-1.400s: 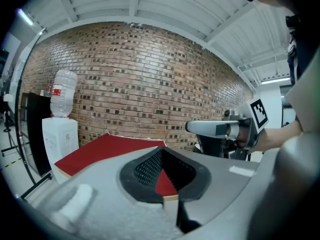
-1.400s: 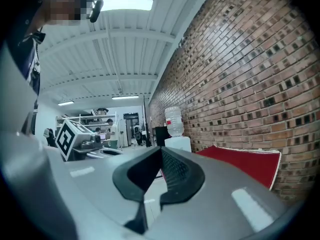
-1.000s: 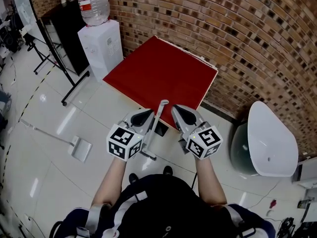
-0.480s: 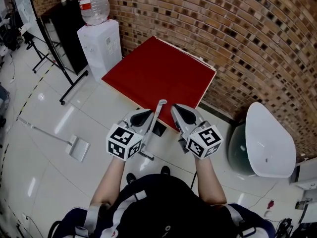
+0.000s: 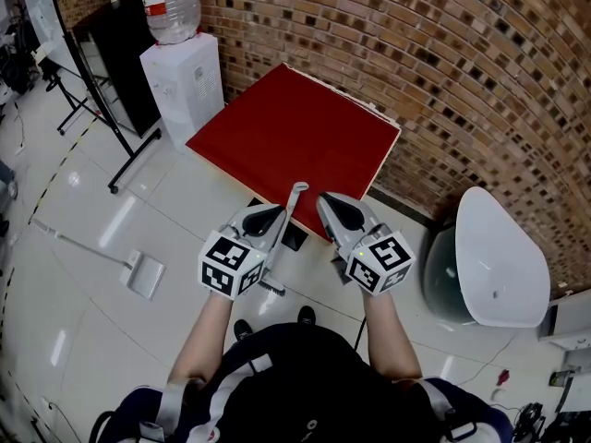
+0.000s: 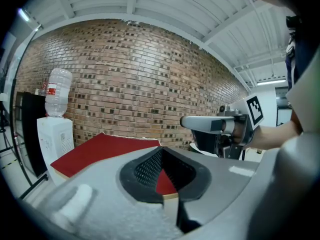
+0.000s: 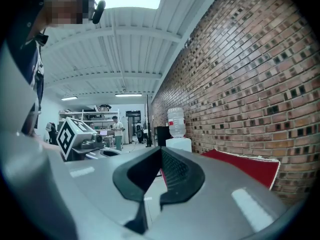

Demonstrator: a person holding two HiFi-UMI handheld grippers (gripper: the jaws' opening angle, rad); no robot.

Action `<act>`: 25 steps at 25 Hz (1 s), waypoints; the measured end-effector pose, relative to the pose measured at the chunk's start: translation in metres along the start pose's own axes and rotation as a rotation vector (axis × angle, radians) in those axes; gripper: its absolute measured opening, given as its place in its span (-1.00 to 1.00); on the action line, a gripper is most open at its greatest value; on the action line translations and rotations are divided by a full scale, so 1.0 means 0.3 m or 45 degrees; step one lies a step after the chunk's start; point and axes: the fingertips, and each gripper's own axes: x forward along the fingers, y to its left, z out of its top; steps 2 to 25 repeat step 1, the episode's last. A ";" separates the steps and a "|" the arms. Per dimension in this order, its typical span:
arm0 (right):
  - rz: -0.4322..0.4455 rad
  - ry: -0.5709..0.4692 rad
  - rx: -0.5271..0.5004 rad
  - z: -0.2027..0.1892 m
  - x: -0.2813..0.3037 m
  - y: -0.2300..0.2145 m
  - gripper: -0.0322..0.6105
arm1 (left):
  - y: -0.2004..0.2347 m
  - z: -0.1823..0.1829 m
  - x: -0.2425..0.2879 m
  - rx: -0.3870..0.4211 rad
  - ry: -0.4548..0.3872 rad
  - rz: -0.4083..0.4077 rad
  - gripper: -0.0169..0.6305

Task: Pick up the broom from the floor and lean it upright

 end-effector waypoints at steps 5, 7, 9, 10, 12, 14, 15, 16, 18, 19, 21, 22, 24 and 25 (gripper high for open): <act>0.000 0.001 0.000 -0.002 0.000 0.000 -0.89 | -0.001 -0.003 0.001 0.000 0.002 -0.002 -0.95; 0.000 0.001 0.000 -0.002 0.000 0.000 -0.89 | -0.001 -0.003 0.001 0.000 0.002 -0.002 -0.95; 0.000 0.001 0.000 -0.002 0.000 0.000 -0.89 | -0.001 -0.003 0.001 0.000 0.002 -0.002 -0.95; 0.000 0.001 0.000 -0.002 0.000 0.000 -0.89 | -0.001 -0.003 0.001 0.000 0.002 -0.002 -0.95; 0.000 0.001 0.000 -0.002 0.000 0.000 -0.89 | -0.001 -0.003 0.001 0.000 0.002 -0.002 -0.95; 0.000 0.001 0.000 -0.002 0.000 0.000 -0.89 | -0.001 -0.003 0.001 0.000 0.002 -0.002 -0.95; 0.000 0.001 0.000 -0.002 0.000 0.000 -0.89 | -0.001 -0.003 0.001 0.000 0.002 -0.002 -0.95; 0.000 0.001 0.000 -0.002 0.000 0.000 -0.89 | -0.001 -0.003 0.001 0.000 0.002 -0.002 -0.95; 0.000 0.001 0.000 -0.002 0.000 0.000 -0.89 | -0.001 -0.003 0.001 0.000 0.002 -0.002 -0.95; 0.000 0.001 0.000 -0.002 0.000 0.000 -0.89 | -0.001 -0.003 0.001 0.000 0.002 -0.002 -0.95; 0.000 0.001 0.000 -0.002 0.000 0.000 -0.89 | -0.001 -0.003 0.001 0.000 0.002 -0.002 -0.95; 0.000 0.001 0.000 -0.002 0.000 0.000 -0.89 | -0.001 -0.003 0.001 0.000 0.002 -0.002 -0.95; 0.000 0.001 0.000 -0.002 0.000 0.000 -0.89 | -0.001 -0.003 0.001 0.000 0.002 -0.002 -0.95; 0.000 0.001 0.000 -0.002 0.000 0.000 -0.89 | -0.001 -0.003 0.001 0.000 0.002 -0.002 -0.95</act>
